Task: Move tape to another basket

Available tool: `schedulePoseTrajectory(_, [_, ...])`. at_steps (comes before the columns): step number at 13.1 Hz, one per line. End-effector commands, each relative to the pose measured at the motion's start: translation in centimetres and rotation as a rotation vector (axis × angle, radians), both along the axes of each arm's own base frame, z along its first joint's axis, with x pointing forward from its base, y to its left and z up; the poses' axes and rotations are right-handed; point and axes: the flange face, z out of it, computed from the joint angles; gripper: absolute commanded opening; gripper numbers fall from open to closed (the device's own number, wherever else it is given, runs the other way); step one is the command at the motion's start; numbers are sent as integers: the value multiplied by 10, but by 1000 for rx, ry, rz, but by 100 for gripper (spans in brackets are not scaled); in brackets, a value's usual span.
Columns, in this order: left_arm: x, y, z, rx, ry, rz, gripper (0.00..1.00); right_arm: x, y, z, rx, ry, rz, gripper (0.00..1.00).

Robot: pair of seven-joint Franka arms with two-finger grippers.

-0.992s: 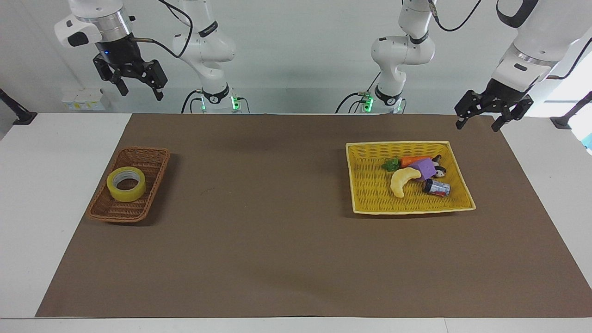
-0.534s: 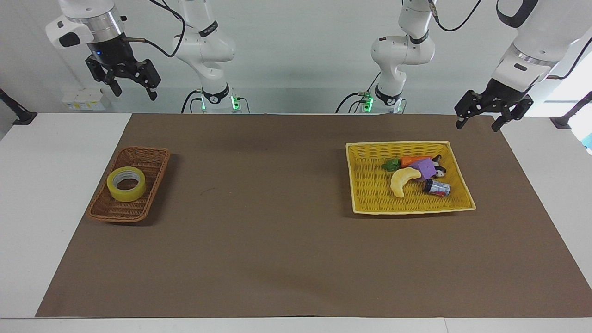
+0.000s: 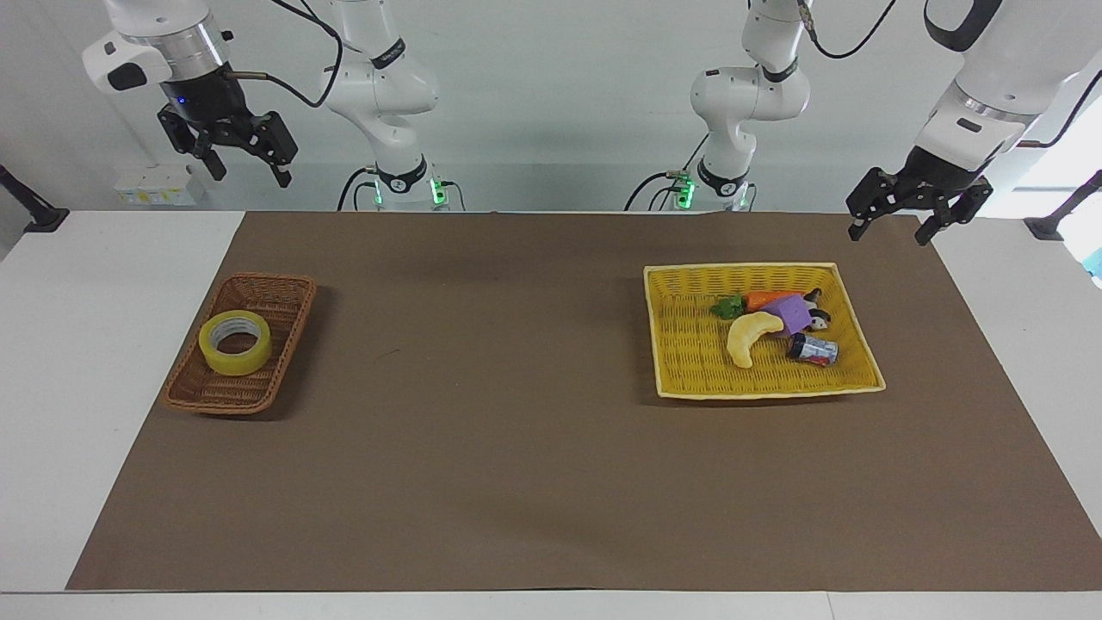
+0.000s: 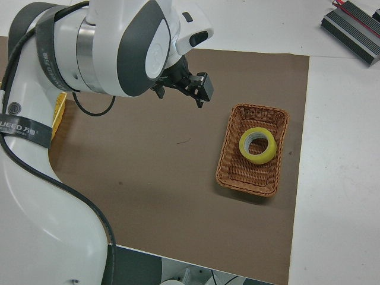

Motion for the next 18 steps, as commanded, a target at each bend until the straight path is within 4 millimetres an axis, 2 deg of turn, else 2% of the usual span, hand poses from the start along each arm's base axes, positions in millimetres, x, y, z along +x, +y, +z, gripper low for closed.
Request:
schedulePoseTrajectory(1, [-3,3,3,21,5,-11,100,-5,-2,-5,6,42,11,100])
schedulePoseTrajectory(10, [-3,3,3,21,5,-11,100,4,-8,-8,-43,-15,52,100])
schedulePoseTrajectory(18, [-3,3,3,21,5,-11,100,0,-4,-11,-26,2,59,100])
